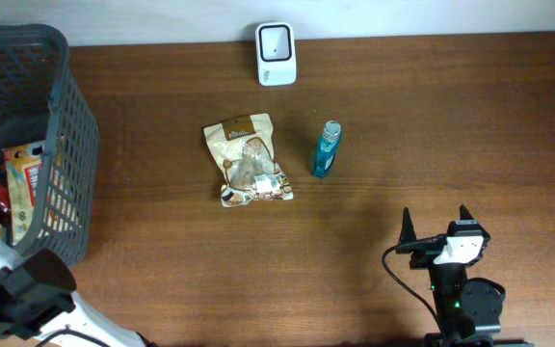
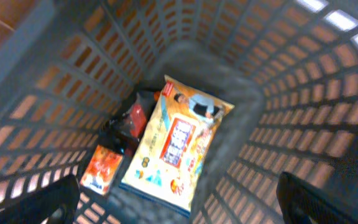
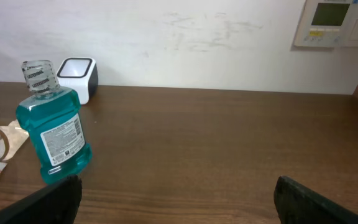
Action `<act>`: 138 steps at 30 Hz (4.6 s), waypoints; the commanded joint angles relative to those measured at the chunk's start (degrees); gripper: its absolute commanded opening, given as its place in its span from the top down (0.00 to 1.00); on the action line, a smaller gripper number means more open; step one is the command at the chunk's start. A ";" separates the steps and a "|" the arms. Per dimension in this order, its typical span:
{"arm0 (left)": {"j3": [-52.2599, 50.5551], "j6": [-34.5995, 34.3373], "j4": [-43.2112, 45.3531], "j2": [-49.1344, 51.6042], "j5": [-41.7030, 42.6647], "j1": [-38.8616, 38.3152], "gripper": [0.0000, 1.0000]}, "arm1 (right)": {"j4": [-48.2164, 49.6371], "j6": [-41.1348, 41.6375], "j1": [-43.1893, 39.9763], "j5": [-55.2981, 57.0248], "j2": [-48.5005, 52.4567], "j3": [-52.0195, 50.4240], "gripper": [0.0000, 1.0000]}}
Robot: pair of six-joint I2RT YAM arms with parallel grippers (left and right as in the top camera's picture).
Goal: Scan the item barcode
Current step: 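Reach into the basket and grasp the yellow printed snack bag, then carry the yellow bag over the PanTree bag toward the scanner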
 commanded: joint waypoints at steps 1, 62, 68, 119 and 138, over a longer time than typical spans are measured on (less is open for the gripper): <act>-10.47 -0.52 5.07 -0.22 -6.71 -0.35 0.01 | -0.17 -0.11 -0.37 0.09 -0.44 -0.52 0.02; -48.35 6.47 42.27 -0.66 -6.82 -5.57 1.00 | -0.17 -0.11 -0.37 0.09 -0.44 -0.52 0.01; -41.16 0.09 41.90 -11.15 5.90 -5.33 1.00 | -0.17 -0.11 -0.37 0.09 -0.44 -0.52 0.02; -42.38 -25.33 30.12 -0.85 6.97 -56.35 1.00 | -0.17 -0.11 -0.37 0.09 -0.44 -0.52 0.02; -42.14 -27.93 32.68 3.06 7.23 -57.31 0.62 | -0.17 -0.11 -0.37 0.09 -0.44 -0.52 0.02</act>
